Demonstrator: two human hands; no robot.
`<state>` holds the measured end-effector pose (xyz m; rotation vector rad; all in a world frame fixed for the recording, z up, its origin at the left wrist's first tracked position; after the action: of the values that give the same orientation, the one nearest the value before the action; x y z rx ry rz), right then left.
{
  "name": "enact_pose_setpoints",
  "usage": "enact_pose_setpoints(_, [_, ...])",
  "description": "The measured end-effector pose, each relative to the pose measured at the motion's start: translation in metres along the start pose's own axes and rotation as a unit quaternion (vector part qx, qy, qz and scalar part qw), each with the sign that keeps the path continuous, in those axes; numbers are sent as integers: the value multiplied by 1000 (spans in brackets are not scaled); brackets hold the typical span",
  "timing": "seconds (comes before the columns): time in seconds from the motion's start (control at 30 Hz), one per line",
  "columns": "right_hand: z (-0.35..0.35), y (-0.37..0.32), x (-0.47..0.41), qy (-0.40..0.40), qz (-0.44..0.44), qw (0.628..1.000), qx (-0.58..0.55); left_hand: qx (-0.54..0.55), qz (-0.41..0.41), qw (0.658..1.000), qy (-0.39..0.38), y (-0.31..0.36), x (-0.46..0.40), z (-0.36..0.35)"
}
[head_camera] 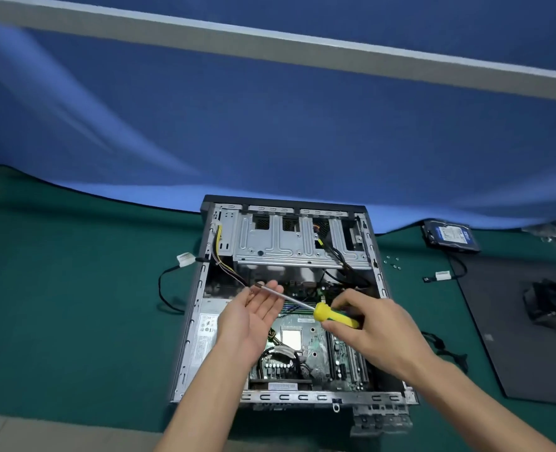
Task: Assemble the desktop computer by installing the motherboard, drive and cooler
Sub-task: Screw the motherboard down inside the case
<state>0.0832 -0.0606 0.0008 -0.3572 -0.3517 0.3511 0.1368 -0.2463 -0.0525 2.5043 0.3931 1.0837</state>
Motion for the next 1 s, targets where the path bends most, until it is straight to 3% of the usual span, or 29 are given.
enact_pose_setpoints(0.37, [5,-4,6,13,-10,1000,-2,-29,-42,998,-29,1,8,6])
enact_pose_setpoints(0.63, [14,-14,4,-57,-60,996,-17,-80,-76,994,-12,-8,17,7])
enact_pose_setpoints(0.7, [19,-18,0,-97,-84,990,-63,-76,-76,994,-7,-9,19,7])
enact_pose_setpoints(0.8, [27,-25,-6,-146,-127,951,-241,-64,-94,993,26,-5,22,10])
enact_pose_setpoints(0.9, [36,-36,-7,-99,-123,907,-390,-25,-110,991,67,0,24,10])
enact_pose_setpoints(1.0, [35,-46,-6,-31,-97,899,-426,4,-96,991,88,0,27,5])
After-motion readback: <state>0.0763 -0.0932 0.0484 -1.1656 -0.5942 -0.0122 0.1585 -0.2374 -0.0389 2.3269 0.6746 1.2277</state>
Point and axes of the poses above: each hand's wrist, its own x-axis away from the middle knuckle, its own z-axis out of the back of the hand, y = z × x, the point moved 1 cm from there along -x, towards the middle knuckle, and after that the axes turned 10 degrees about -z, right-handed, at the moved point
